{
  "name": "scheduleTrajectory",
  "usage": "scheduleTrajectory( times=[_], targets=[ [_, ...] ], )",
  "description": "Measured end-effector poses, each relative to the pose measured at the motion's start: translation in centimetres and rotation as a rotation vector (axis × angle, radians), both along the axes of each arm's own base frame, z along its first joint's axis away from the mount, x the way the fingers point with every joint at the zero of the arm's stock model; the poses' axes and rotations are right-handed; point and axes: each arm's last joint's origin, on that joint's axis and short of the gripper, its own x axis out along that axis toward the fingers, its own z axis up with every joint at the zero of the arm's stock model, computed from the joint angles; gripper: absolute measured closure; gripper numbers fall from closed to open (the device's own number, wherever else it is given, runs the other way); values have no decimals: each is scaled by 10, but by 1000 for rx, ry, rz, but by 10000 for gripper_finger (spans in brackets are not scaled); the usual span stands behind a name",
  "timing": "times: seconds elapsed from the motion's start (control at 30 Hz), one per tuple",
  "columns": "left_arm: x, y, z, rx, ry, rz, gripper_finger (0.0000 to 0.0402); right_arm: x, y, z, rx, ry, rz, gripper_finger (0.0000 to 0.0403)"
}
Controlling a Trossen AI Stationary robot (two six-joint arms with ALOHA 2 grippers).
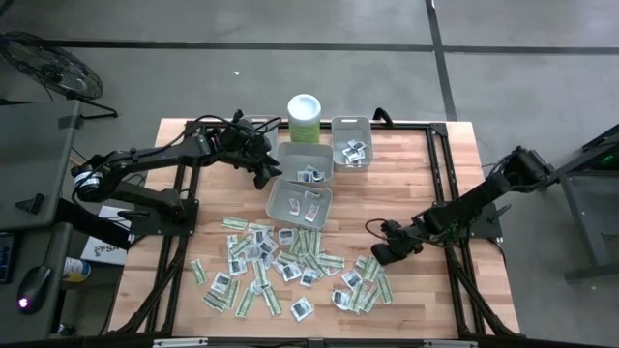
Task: Pick & Place First Aid Supplies
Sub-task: Put the bandage pack into the left bin
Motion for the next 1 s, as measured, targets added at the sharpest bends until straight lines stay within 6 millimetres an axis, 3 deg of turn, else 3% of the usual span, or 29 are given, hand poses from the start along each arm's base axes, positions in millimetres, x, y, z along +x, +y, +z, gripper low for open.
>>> scheduleTrajectory(
  times=[0.27,0.63,1.0],
  targets=[
    [0,0,0,0,0,0,222,-4,-1,8,14,-19,21,399],
    [0,0,0,1,0,2,222,-14,-8,39,-9,-178,20,402],
    [0,0,0,-8,-4,-5,222,-17,-21,67,-272,-470,-140,402]
  ],
)
